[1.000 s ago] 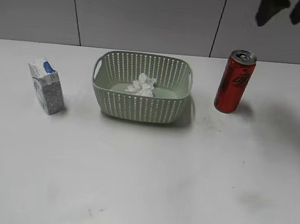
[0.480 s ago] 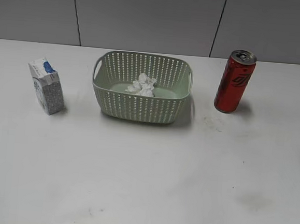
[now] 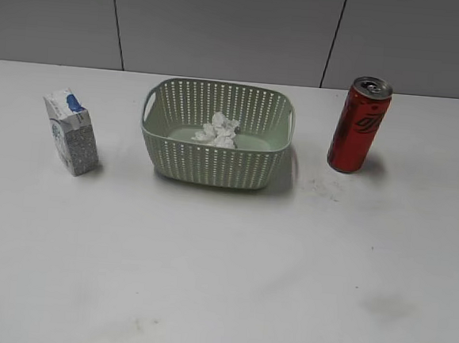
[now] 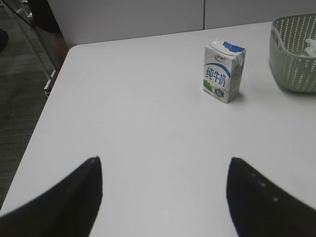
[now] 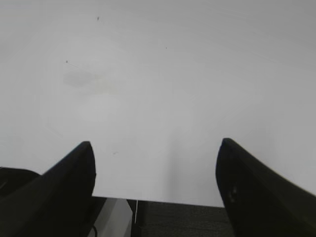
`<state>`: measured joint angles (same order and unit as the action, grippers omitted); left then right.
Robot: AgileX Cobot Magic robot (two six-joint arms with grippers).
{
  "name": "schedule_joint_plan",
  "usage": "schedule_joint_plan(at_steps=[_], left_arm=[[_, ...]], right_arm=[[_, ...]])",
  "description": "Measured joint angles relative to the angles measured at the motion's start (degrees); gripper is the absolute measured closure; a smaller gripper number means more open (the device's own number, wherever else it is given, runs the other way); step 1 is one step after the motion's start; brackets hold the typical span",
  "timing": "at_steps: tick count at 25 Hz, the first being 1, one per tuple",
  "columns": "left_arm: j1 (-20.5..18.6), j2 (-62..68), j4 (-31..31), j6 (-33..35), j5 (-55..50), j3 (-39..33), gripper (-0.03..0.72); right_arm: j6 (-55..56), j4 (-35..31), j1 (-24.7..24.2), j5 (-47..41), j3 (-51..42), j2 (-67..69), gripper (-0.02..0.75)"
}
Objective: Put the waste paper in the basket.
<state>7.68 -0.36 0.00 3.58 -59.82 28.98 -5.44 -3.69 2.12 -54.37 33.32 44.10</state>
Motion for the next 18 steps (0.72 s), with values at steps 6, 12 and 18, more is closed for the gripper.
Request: schedule_joint_plan(at_steps=[6, 12, 18], left_arm=[[0.0, 0.0, 0.0, 0.0, 0.0, 0.0, 0.127], [0.0, 0.0, 0.0, 0.0, 0.0, 0.0, 0.137], [0.0, 0.0, 0.0, 0.0, 0.0, 0.0, 0.138]], right_arm=[[0.0, 0.0, 0.0, 0.0, -8.7, -13.7, 0.166], [-0.1, -0.1, 0.0, 0.2, -8.7, -24.7, 0.166], [-0.1, -0.1, 0.0, 0.2, -8.9, -33.9, 0.166]])
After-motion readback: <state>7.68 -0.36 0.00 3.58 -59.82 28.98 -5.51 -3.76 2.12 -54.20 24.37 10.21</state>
